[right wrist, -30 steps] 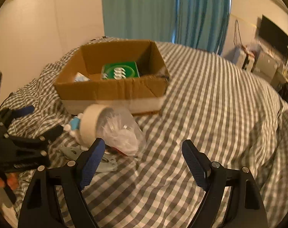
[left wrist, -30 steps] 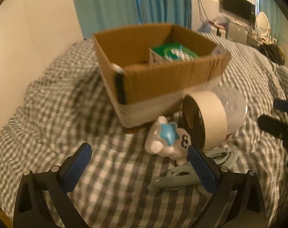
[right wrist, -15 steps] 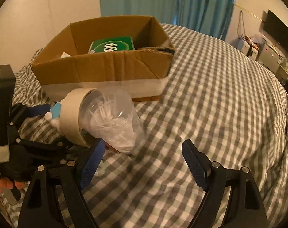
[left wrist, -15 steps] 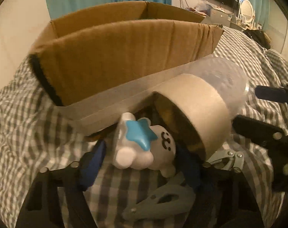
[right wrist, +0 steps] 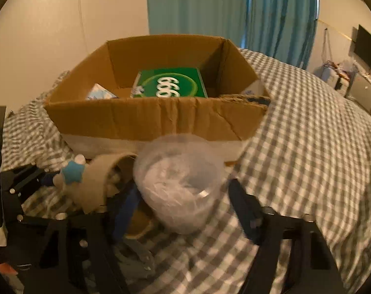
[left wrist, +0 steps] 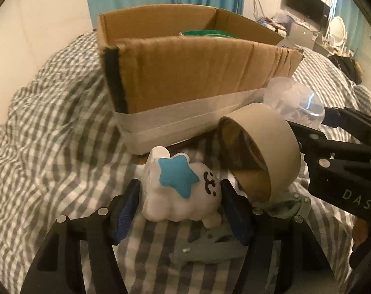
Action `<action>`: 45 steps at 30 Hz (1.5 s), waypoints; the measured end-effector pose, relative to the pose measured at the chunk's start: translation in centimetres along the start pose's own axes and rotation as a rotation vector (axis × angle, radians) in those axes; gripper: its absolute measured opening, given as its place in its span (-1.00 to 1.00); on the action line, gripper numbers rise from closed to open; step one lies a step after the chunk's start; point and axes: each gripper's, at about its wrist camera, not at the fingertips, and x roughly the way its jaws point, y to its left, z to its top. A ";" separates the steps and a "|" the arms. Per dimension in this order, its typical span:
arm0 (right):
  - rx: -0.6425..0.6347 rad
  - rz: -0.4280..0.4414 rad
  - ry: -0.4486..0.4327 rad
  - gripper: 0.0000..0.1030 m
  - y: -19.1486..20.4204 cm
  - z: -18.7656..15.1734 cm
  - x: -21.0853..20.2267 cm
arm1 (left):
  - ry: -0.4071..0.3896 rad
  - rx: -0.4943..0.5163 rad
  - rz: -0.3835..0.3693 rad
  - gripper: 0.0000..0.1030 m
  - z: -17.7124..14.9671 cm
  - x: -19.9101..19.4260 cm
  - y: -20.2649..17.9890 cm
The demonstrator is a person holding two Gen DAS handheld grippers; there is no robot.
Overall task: Organize objects
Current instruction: 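Grasp the white star figurine with the left gripper while the right grasps the clear cup, then carry the figurine and cup over the box and release both inside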
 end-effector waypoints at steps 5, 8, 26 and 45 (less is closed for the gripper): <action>-0.020 -0.017 -0.006 0.21 0.6 -0.6 -1.4 | 0.000 -0.020 0.020 0.30 0.0 -1.0 0.0; -0.008 -0.041 -0.014 0.21 0.2 -1.0 -3.2 | -0.006 -0.036 0.005 0.30 -0.2 -2.1 0.1; 0.198 -0.048 -0.120 0.22 -2.5 -3.5 -14.4 | -0.153 -0.037 0.035 0.30 -0.9 -11.9 -1.6; 0.104 -0.070 -0.186 0.21 -0.1 -1.1 -20.8 | -0.197 -0.052 0.036 0.30 0.7 -15.4 -0.9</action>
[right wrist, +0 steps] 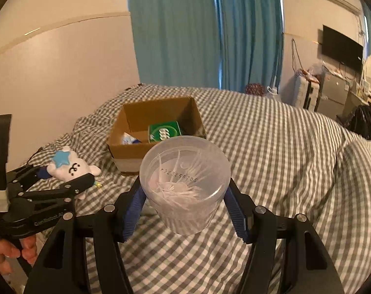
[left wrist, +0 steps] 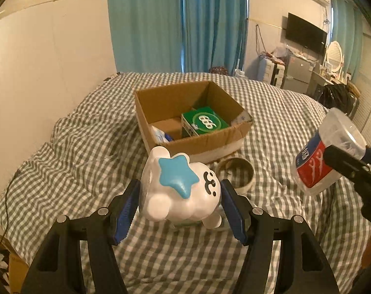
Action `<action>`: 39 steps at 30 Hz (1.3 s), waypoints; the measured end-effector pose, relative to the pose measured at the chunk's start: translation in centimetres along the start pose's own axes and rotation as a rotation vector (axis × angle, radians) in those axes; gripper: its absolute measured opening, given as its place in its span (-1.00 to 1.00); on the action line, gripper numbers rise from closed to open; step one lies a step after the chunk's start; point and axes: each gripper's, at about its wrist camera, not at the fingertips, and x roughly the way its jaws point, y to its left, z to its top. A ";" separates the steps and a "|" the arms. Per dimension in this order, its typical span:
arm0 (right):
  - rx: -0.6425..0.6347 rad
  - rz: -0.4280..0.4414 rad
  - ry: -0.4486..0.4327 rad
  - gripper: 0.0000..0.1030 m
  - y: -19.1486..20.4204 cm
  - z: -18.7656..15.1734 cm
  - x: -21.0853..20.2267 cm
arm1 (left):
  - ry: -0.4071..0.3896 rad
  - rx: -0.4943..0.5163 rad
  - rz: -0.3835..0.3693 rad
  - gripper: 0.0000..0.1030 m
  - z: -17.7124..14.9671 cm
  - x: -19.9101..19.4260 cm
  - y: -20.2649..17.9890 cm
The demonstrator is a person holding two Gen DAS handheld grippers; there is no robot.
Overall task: Organize objects
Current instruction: 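Carry the figurine and cup over the box and release both inside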
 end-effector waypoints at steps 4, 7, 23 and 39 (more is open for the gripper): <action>-0.026 0.012 -0.018 0.21 0.7 2.1 0.2 | -0.016 0.005 0.013 0.30 1.8 0.4 0.5; -0.043 0.029 -0.030 0.21 1.1 3.7 0.8 | -0.029 0.003 0.013 0.30 3.5 0.9 0.8; -0.017 0.090 -0.085 0.21 0.6 14.0 9.1 | -0.044 0.038 0.038 0.30 12.0 8.3 1.5; 0.033 0.059 0.066 0.23 0.3 13.7 24.7 | 0.038 0.011 0.004 0.32 12.4 18.0 3.1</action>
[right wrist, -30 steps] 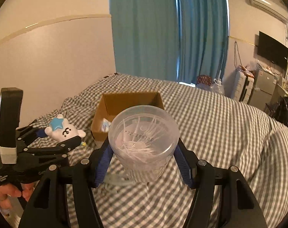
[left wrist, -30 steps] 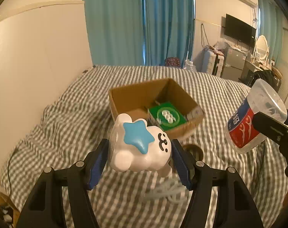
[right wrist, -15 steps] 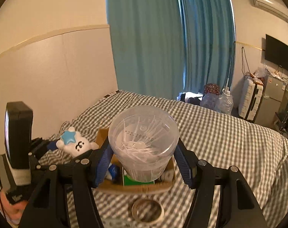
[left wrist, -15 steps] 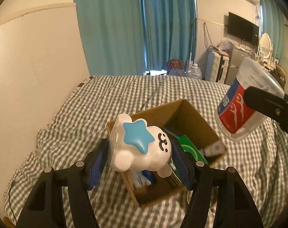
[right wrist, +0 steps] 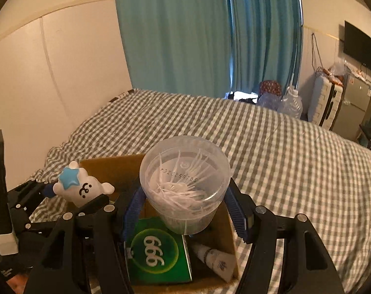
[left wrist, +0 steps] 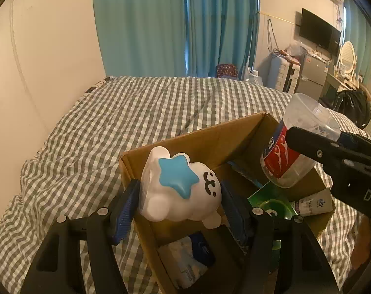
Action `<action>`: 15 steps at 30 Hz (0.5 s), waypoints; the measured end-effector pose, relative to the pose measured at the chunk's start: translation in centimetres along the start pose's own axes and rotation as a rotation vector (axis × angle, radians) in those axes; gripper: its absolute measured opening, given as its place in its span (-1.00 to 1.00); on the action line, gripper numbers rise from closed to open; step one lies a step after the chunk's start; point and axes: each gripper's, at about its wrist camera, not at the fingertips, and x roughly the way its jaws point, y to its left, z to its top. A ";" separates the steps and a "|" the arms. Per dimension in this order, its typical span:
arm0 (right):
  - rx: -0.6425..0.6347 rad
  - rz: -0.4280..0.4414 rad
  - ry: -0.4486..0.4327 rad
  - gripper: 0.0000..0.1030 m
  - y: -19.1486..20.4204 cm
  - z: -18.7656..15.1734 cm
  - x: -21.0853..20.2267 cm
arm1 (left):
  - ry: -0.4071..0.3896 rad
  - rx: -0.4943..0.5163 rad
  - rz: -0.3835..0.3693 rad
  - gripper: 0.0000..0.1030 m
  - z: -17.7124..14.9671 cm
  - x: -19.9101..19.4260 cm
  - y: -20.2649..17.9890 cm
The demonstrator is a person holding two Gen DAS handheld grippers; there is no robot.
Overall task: Organize objects
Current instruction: 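Carry the figurine and cup over the box and release both inside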
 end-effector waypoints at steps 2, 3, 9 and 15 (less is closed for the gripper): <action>0.014 0.011 -0.009 0.28 -0.1 0.1 0.3 | -0.002 0.006 -0.010 0.33 0.0 -0.3 0.0; 0.019 0.021 -0.025 0.33 -0.1 0.1 -0.1 | -0.006 0.009 -0.012 0.38 0.3 -0.4 0.0; 0.033 0.015 -0.100 0.56 -0.6 1.5 -4.3 | -0.039 0.007 0.003 0.68 0.5 -3.7 -0.5; -0.006 -0.033 -0.143 0.56 -1.1 2.0 -10.9 | -0.081 -0.023 0.019 0.80 0.2 -8.9 -0.9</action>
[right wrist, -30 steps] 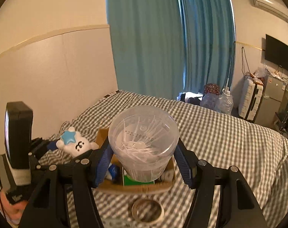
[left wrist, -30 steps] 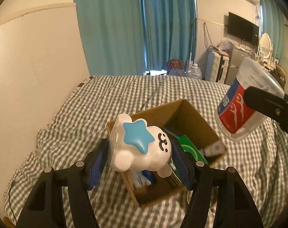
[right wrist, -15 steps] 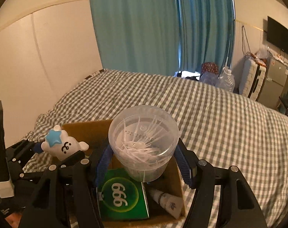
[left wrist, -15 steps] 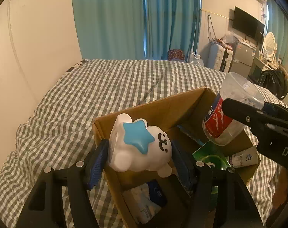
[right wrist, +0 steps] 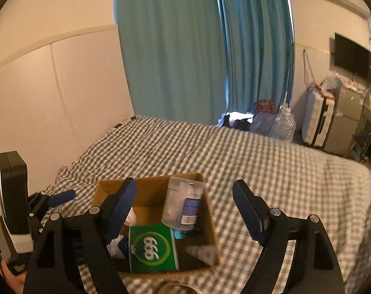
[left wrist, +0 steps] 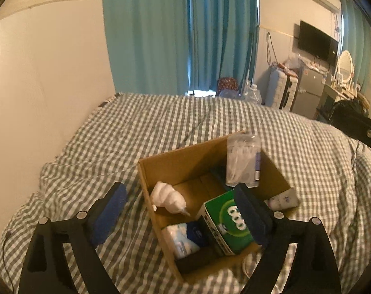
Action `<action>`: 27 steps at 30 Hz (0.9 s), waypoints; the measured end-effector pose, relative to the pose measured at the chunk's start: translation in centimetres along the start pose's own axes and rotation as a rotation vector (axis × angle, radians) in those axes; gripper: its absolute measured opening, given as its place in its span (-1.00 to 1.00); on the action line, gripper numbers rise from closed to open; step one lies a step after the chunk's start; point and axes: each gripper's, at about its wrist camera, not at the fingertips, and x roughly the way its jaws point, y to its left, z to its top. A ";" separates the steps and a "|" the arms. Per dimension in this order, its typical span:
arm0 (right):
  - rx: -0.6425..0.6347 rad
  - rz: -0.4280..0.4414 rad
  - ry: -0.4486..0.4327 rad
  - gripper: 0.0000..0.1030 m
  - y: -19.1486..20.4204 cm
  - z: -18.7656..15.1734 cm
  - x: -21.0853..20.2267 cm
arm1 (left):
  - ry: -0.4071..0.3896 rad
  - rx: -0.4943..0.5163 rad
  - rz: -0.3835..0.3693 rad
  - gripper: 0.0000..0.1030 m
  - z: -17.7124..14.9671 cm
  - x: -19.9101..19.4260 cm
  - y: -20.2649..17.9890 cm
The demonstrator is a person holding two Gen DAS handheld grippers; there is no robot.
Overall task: Organize objects
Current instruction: 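Carry the figurine and cup over the box and release both inside, then move both tools toward the pale green clip beside the tape roll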
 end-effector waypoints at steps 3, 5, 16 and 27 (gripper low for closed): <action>-0.008 -0.011 -0.019 0.59 -0.4 -0.1 -3.6 | -0.019 0.000 0.022 0.86 -0.4 -2.8 -0.6; -0.012 -0.024 -0.028 0.64 -0.7 -0.4 -5.9 | -0.035 -0.012 0.043 0.93 -0.8 -4.5 -0.9; -0.041 -0.048 0.003 0.71 -2.7 -6.1 -11.9 | -0.017 -0.039 0.081 0.94 -6.4 -7.9 -2.2; -0.008 -0.060 0.154 0.71 -4.1 -15.7 -8.9 | 0.117 -0.042 0.075 0.94 -15.1 -3.8 -4.0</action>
